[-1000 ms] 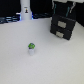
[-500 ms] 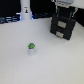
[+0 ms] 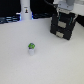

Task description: Open the kcup holder, insert the kcup into the holder, and close the kcup holder

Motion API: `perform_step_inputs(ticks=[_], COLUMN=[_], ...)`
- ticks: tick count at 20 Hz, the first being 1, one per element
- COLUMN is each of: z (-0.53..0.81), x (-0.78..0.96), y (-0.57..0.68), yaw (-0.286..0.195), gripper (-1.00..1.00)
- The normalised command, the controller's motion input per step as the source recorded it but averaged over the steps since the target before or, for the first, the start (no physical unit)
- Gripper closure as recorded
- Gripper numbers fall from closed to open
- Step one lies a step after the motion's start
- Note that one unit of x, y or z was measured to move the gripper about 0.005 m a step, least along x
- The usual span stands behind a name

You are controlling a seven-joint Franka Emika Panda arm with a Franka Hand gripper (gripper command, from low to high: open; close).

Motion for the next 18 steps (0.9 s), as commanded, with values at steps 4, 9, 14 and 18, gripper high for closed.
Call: perform_step_inputs(ticks=[4,9,14,18], z=[-0.39,-0.36,-0.12,0.00], x=[-0.40,-0.40,-0.25,0.02], y=[0.01,0.02,0.05,0.01], yaw=[-0.023,-0.008,-0.024,-0.012], gripper=[-1.00,-1.00,1.00,1.00])
